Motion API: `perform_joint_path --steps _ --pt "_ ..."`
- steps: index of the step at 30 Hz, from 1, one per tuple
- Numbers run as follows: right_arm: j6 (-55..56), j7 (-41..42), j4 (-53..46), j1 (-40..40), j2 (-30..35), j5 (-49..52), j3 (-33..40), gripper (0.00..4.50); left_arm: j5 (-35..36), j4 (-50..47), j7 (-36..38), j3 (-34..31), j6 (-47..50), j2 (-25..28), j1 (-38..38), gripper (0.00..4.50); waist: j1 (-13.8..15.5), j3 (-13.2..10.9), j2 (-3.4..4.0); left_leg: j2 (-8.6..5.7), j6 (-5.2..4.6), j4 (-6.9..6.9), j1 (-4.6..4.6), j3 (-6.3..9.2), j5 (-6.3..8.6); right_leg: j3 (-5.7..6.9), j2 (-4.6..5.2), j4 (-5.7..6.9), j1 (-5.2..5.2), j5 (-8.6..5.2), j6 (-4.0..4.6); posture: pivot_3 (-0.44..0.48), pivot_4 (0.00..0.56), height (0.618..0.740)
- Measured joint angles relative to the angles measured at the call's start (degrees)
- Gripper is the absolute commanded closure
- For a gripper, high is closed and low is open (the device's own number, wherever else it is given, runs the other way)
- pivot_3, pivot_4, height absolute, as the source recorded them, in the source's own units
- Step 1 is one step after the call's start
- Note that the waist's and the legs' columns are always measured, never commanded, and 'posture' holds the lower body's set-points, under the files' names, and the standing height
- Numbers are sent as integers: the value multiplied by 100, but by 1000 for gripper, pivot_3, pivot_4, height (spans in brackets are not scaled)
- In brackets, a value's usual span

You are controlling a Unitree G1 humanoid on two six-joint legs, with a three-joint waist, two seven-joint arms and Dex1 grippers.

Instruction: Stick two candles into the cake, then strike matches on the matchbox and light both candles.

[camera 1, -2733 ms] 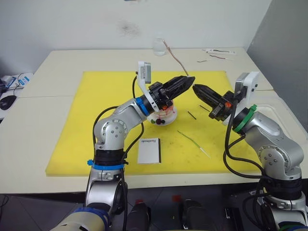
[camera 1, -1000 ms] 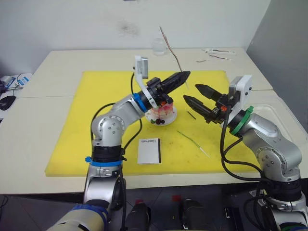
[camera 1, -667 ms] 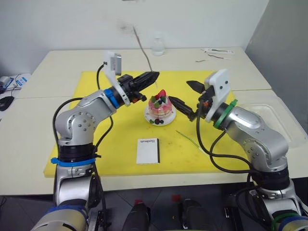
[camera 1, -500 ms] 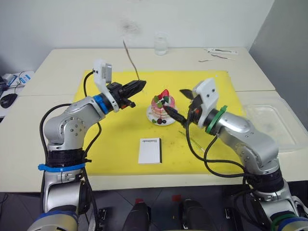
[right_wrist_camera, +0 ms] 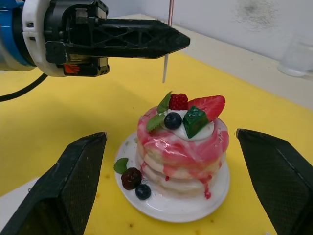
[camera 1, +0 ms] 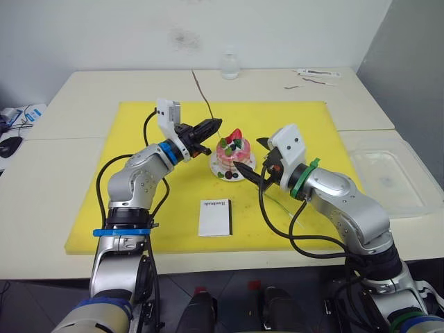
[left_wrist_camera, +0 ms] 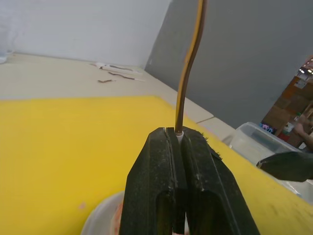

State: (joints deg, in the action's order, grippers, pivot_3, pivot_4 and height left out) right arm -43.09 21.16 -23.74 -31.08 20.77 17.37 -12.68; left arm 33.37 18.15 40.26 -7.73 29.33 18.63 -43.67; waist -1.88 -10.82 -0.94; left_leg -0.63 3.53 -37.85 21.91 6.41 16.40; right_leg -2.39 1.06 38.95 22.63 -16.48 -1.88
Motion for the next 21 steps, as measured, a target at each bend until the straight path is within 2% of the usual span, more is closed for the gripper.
perform_joint_path --steps 5,11,21 --pt "-55 16 -11 -12 -60 -44 -3 48 -81 159 237 21 35 78 82 4500 -12 0 0 5 0 1 1 1 0 2 -2 2 4 0 0 0 150 740" --pt "-126 12 -87 -20 -115 -60 -6 48 -13 -288 371 -77 334 398 487 4500 -3 0 0 6 0 1 1 6 0 1 -1 3 5 0 0 0 150 740" --pt "-130 23 -90 -20 -206 -89 -44 48 6 -477 266 -61 373 69 622 4500 5 0 0 5 0 -1 1 4 0 4 -2 3 2 1 0 0 150 740"
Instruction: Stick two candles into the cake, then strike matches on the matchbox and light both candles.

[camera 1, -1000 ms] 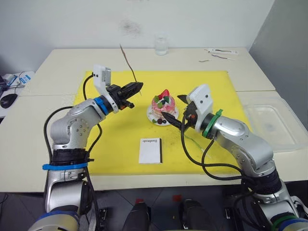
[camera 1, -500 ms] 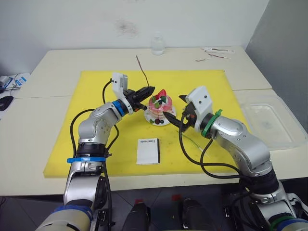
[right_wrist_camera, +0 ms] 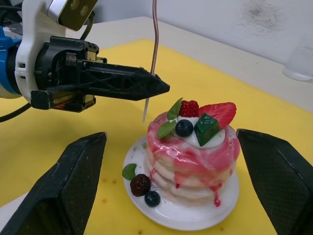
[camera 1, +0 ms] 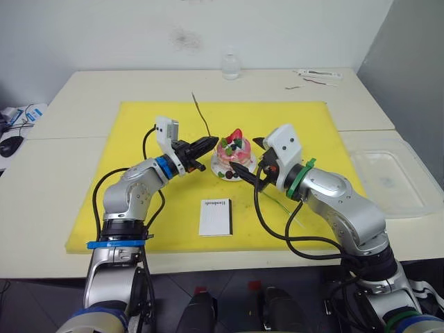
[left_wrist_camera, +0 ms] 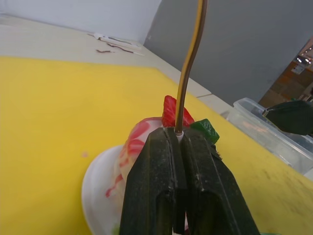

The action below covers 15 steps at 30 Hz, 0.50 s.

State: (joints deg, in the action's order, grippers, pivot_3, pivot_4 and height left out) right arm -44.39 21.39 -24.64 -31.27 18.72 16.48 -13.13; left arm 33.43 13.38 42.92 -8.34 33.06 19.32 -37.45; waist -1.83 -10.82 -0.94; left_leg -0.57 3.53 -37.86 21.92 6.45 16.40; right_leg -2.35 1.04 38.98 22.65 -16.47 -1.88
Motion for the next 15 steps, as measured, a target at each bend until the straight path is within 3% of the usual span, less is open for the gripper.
perform_joint_path --steps 15 --pt "-102 5 0 0 24 4 15 48 -188 301 27 13 -323 -87 -187 4500 -1 0 0 -1 0 0 0 -1 0 -1 0 0 1 0 0 0 150 740"
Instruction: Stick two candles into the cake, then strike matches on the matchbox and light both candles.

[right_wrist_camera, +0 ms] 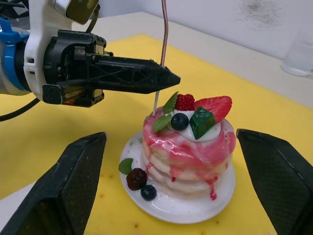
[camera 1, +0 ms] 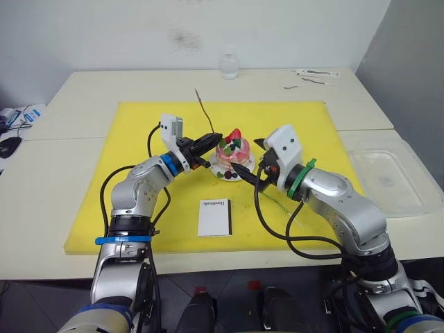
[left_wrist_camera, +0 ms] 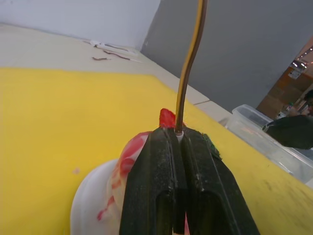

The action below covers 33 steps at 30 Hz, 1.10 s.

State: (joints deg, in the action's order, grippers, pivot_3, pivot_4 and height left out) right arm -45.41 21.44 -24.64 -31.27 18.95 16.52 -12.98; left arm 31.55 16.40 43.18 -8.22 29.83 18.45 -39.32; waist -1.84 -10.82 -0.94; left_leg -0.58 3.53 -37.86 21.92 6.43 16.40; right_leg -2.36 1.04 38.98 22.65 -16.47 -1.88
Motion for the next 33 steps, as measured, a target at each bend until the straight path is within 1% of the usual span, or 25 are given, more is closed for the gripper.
perform_joint_path --steps 19,33 --pt "-15 -8 0 0 -6 2 44 48 -123 2 31 59 -173 -46 49 4500 0 0 0 0 0 0 0 0 0 0 0 0 0 0 0 0 150 740" --pt "-30 -4 0 0 -2 6 54 48 -366 4 104 160 -676 -173 198 4500 0 0 0 0 0 0 0 0 0 0 0 1 0 0 0 0 150 740"
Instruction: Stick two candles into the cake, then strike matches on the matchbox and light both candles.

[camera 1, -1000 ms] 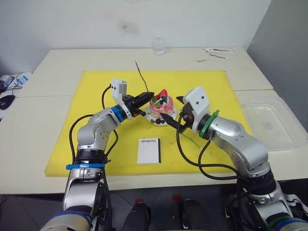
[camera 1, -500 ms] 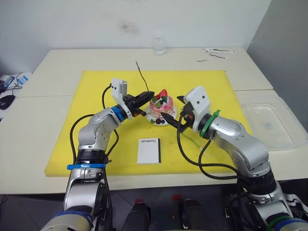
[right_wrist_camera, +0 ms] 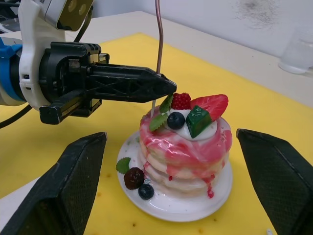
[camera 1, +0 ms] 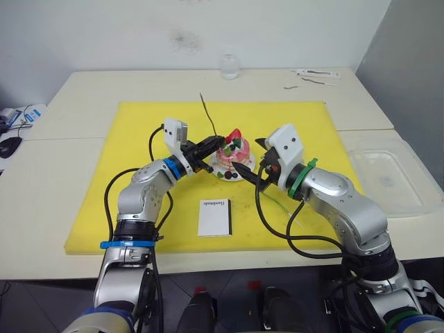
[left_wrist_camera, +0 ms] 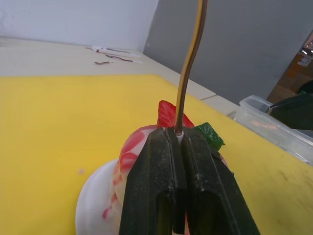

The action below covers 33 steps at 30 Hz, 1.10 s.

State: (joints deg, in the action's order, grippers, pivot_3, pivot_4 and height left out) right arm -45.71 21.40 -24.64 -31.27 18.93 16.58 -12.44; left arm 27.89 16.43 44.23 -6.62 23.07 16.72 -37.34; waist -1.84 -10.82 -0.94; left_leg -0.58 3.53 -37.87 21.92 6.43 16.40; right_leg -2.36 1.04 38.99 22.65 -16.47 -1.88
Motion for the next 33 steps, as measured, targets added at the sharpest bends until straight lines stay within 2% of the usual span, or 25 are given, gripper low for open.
perform_joint_path --steps 13,24,33 --pt "-2 3 0 0 3 0 0 48 51 147 -78 -81 19 -55 -32 4500 0 0 0 0 0 -1 0 1 0 0 0 1 0 0 0 0 150 740" --pt "-21 3 0 0 3 -1 0 48 348 245 -345 -502 306 -156 -184 4500 0 0 0 0 0 -1 0 0 0 0 0 1 0 0 0 0 150 740" --pt "-21 5 0 -1 -2 -1 0 48 348 230 -346 -484 356 -189 -121 4500 0 0 0 0 0 -1 0 1 0 0 0 1 0 0 0 0 150 740"
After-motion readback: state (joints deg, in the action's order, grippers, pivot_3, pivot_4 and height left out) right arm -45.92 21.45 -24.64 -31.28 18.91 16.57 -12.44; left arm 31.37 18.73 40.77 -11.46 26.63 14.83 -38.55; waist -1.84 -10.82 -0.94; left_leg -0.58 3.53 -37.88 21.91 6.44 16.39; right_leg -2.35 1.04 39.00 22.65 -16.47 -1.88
